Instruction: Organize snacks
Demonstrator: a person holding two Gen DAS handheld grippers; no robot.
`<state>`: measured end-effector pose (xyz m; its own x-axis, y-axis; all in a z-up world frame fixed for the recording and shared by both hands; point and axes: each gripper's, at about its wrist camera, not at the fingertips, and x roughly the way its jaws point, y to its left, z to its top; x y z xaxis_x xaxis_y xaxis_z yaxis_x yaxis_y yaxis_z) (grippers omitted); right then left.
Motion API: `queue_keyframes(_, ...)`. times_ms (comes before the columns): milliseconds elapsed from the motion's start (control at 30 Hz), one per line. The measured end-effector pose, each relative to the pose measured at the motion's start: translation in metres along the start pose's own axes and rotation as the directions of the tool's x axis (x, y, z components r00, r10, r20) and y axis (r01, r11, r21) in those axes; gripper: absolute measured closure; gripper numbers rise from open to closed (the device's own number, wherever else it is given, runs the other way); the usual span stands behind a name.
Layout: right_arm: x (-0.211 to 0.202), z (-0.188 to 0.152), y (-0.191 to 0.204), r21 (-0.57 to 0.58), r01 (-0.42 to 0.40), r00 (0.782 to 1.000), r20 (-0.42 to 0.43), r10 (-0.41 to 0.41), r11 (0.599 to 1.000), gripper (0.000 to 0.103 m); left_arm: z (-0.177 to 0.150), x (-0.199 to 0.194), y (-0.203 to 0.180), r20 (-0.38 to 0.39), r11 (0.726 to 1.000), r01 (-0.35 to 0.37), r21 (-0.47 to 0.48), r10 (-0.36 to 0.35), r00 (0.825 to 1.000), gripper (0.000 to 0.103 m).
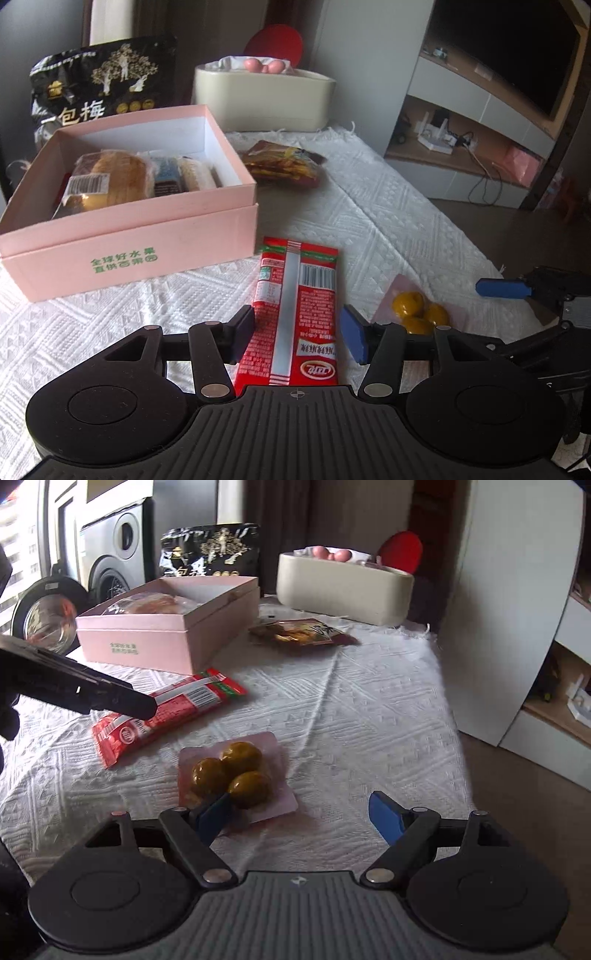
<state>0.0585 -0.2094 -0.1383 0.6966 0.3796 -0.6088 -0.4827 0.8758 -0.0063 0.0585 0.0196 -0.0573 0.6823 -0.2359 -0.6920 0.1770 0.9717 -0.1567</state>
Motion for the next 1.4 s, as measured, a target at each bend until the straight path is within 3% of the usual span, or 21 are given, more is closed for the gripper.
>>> queue_keyframes(167,-0.003,0.012,-0.016,0.108,-0.086,0.995,0.061,0.079,0.99,0.02,0.006,0.018,-0.012,-0.014,0.994,-0.06,0.091,0.061,0.998,0.046)
queue_keyframes(267,0.003,0.046,-0.035,0.211,-0.176,0.98,0.133,0.15,0.962,0.019,0.006,0.021,-0.012,-0.018,0.993,-0.068,0.096,0.07,0.997,0.045)
queue_keyframes(367,0.038,0.096,-0.047,0.305,-0.238,0.966,0.175,0.192,0.922,0.013,0.004,0.016,-0.008,-0.017,0.997,-0.032,0.075,0.033,0.999,0.047)
queue_keyframes(533,0.135,0.171,-0.024,0.344,-0.134,0.991,0.037,0.129,0.93,0.013,0.001,-0.006,0.002,0.015,0.999,0.022,0.023,-0.022,1.0,0.049)
queue_keyframes(700,0.205,0.202,0.004,0.296,0.023,0.997,-0.074,-0.001,0.955,0.011,-0.003,-0.021,0.025,0.049,0.999,0.037,-0.034,-0.036,0.998,0.049)
queue_keyframes(833,0.227,0.211,0.017,0.179,0.125,0.99,-0.09,-0.111,0.976,0.011,-0.006,-0.016,0.041,0.056,0.995,0.056,-0.082,-0.051,0.997,0.049)
queue_keyframes(1000,0.221,0.199,-0.008,0.191,0.144,0.982,-0.15,-0.116,0.971,0.006,-0.01,-0.013,0.056,0.064,0.989,0.071,-0.128,-0.063,0.996,0.049)
queue_keyframes(1133,0.202,0.179,-0.019,0.171,0.085,0.989,-0.133,-0.062,0.982,0.01,-0.012,-0.008,0.064,0.062,0.983,0.073,-0.167,-0.064,0.996,0.049)
queue_keyframes(1300,0.159,0.155,-0.017,0.105,0.004,0.993,-0.119,0.008,0.994,0.026,-0.013,-0.007,0.065,0.053,0.982,0.072,-0.175,-0.064,0.997,0.049)
queue_keyframes(1400,0.133,0.141,-0.02,0.106,-0.12,0.979,-0.155,0.135,0.987,0.026,-0.012,-0.009,0.064,0.046,0.98,0.076,-0.182,-0.069,0.997,0.049)
